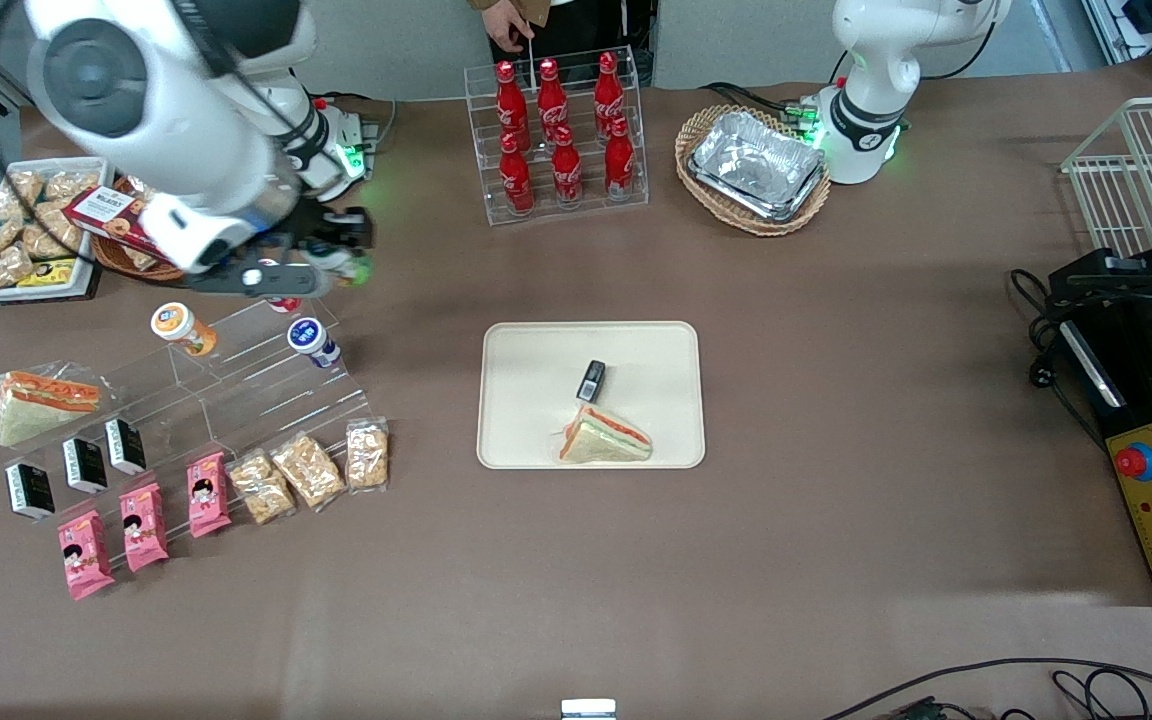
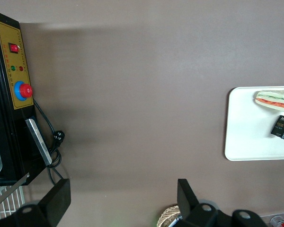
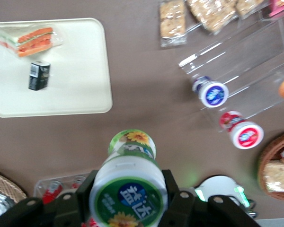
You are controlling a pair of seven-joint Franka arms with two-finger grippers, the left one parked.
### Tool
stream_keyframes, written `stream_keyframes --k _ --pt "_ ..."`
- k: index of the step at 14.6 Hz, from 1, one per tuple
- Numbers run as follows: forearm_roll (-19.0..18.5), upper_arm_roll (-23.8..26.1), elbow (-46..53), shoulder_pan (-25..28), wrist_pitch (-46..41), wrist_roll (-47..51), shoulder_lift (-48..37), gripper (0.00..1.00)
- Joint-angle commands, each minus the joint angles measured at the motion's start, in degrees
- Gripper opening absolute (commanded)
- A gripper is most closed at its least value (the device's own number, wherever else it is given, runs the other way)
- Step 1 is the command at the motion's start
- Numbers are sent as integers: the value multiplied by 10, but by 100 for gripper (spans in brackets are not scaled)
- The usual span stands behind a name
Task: Place green gum on tray
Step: 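Lift the gum jar and carry it over the cream tray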
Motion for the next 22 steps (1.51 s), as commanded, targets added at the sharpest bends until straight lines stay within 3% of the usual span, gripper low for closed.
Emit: stream_keyframes --k 1,13,17,22 --pt "6 21 -7 31 55 69 40 44" --pt "-27 21 -214 121 408 183 114 44" --pt "-130 21 -222 148 483 290 182 44" --pt "-154 20 -222 152 538 299 233 44"
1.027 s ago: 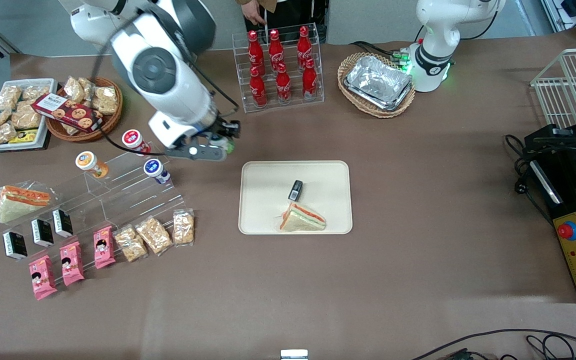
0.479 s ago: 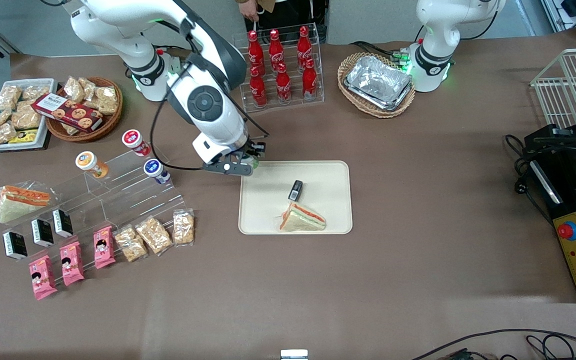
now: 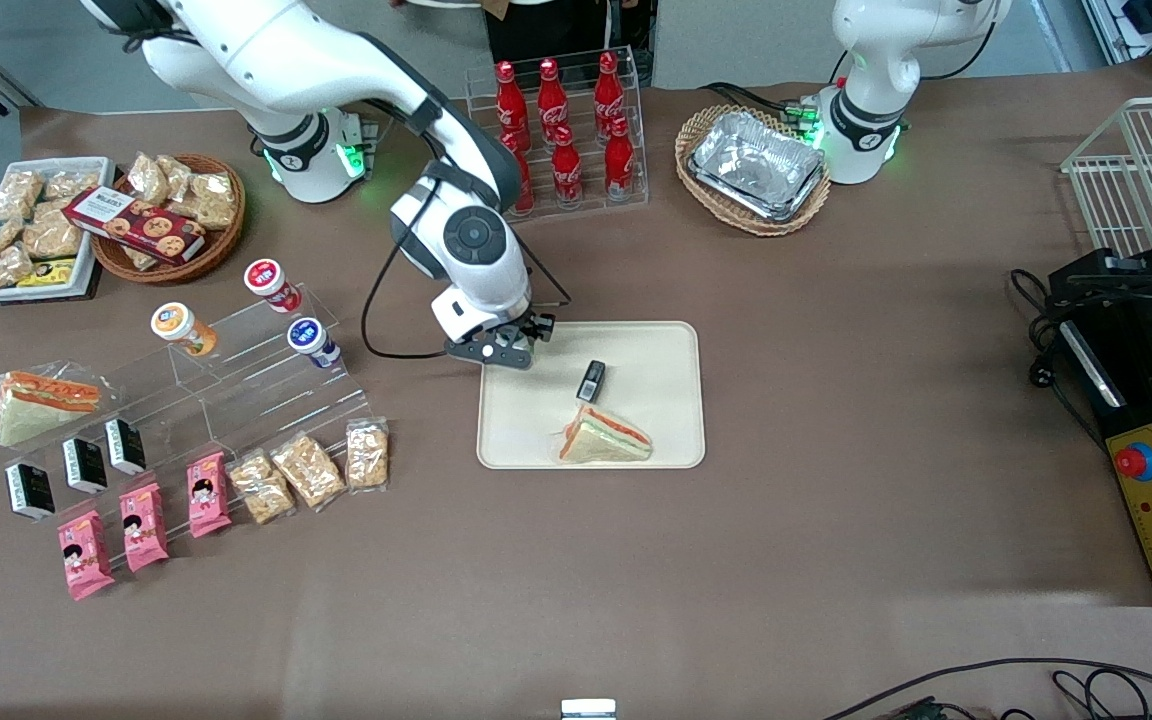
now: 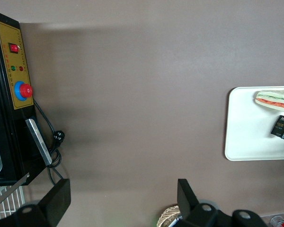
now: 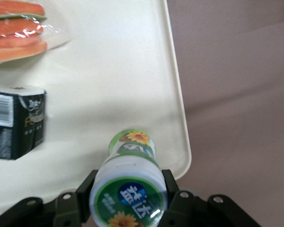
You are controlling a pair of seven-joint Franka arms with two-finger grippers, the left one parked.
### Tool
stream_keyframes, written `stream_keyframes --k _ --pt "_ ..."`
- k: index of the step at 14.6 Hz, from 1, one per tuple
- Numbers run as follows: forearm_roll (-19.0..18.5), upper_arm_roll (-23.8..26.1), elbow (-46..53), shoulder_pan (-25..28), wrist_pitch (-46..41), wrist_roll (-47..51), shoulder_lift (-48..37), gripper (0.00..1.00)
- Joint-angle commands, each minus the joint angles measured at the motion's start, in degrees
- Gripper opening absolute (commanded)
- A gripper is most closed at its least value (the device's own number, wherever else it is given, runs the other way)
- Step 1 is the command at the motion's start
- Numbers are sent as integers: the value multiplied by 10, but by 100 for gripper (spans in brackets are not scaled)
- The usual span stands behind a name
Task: Place green gum on tray
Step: 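Lower the jar onto the tray beside the black box, open gripper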
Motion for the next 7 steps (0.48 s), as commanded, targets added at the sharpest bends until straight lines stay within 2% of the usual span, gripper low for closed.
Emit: stream_keyframes --k 1,7 --pt "-35 -1 8 0 40 15 34 44" --pt "-37 -2 10 0 62 14 48 46"
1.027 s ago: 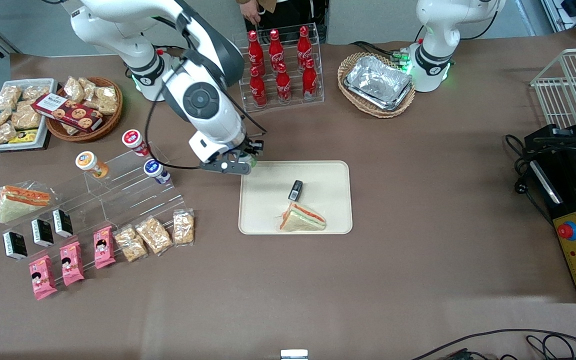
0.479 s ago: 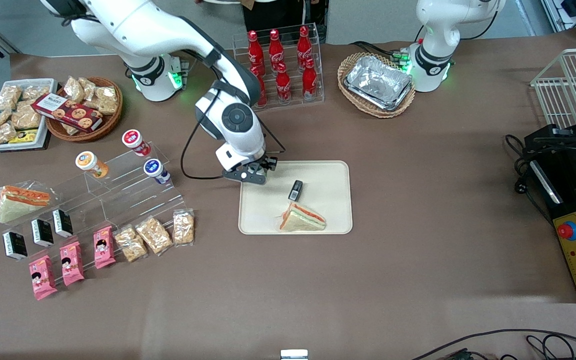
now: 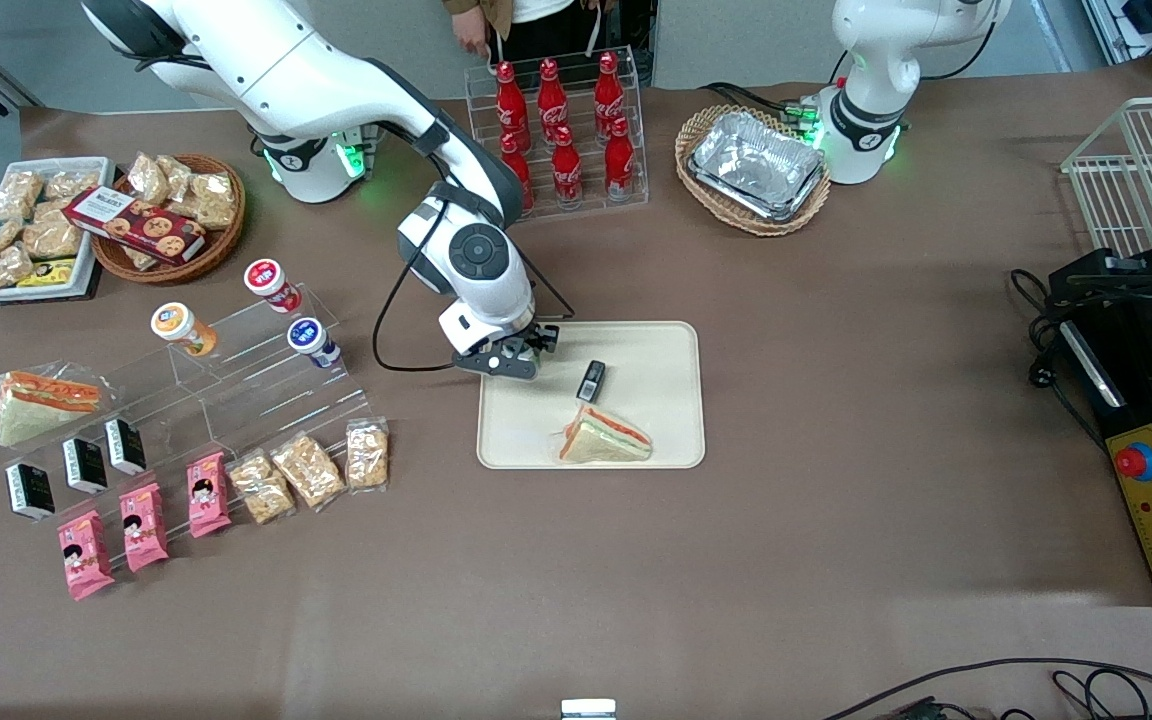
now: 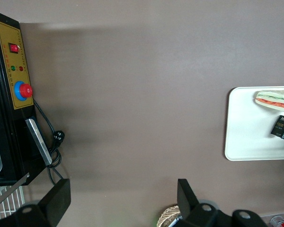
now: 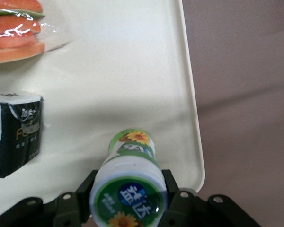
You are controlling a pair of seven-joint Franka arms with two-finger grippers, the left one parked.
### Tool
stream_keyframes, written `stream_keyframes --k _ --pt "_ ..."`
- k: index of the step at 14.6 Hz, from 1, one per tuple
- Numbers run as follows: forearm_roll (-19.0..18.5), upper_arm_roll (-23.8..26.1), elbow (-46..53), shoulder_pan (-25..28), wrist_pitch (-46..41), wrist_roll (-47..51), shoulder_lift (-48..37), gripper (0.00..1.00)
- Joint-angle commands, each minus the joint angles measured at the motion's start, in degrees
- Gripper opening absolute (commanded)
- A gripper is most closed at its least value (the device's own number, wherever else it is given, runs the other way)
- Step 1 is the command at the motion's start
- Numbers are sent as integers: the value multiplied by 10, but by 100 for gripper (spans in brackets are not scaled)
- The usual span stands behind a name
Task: Place green gum on tray
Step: 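Lower the jar onto the tray beside the black box, open gripper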
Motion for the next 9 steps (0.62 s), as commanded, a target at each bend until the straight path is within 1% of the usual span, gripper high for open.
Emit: stream_keyframes --k 1,4,5,6,7,9 --pt "-19 0 10 0 20 14 17 47" --pt "-27 0 10 0 22 14 22 51" --pt "-27 0 10 1 22 14 23 57" --pt "-27 0 10 1 23 14 24 80" --pt "-27 0 11 0 23 14 25 84" --pt "-27 0 12 0 22 14 25 88"
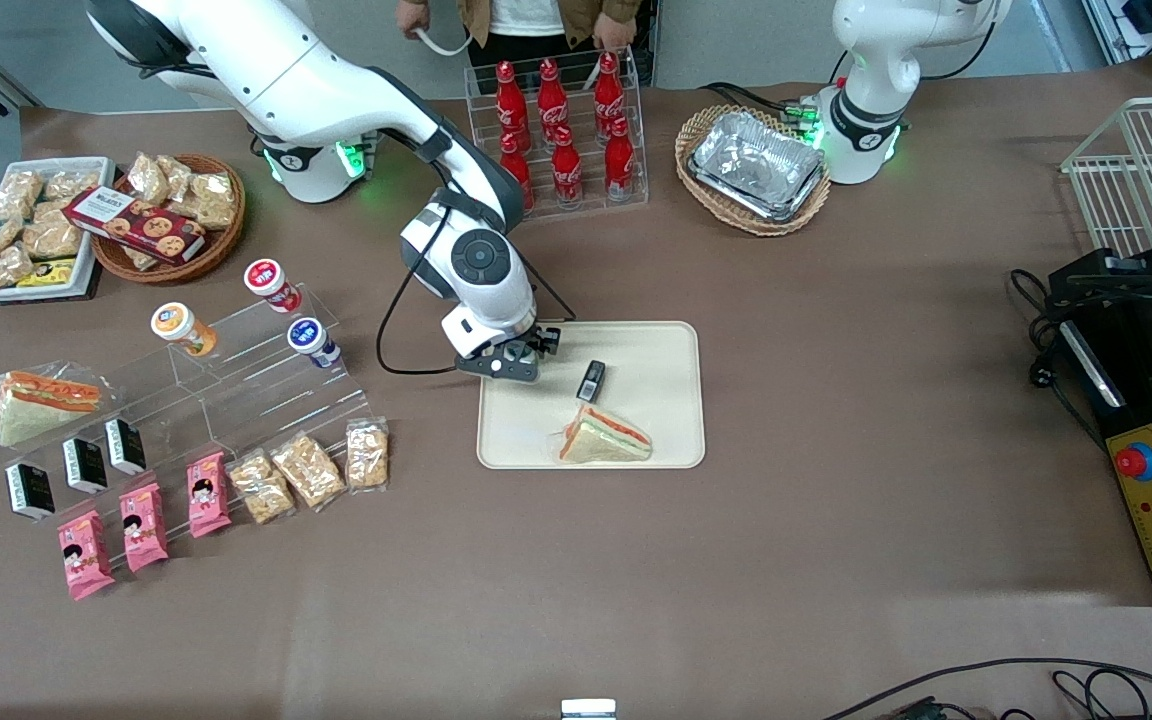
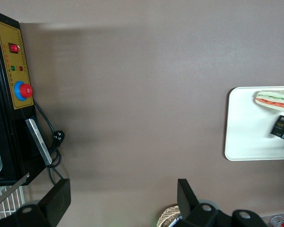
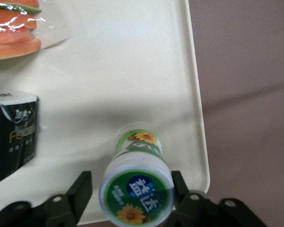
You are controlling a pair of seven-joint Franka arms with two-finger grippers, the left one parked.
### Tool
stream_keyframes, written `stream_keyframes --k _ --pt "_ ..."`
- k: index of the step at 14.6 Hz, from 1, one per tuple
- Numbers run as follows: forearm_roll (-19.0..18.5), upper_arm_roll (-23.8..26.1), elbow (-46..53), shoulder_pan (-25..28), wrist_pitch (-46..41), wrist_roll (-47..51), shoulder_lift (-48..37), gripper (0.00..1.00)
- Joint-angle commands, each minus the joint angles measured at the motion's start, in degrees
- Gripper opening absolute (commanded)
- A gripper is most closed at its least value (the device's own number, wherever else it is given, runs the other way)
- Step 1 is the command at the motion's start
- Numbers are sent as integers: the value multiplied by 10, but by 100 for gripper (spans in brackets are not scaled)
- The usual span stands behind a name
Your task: Place green gum on tray
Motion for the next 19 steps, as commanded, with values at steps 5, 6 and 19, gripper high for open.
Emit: stream_keyframes --k 5,6,19 --pt "-21 -2 15 -14 -9 1 -20 100" --pt "-21 -2 19 -26 -37 -22 -39 100" --pt "97 -3 167 -221 -470 -403 -254 100"
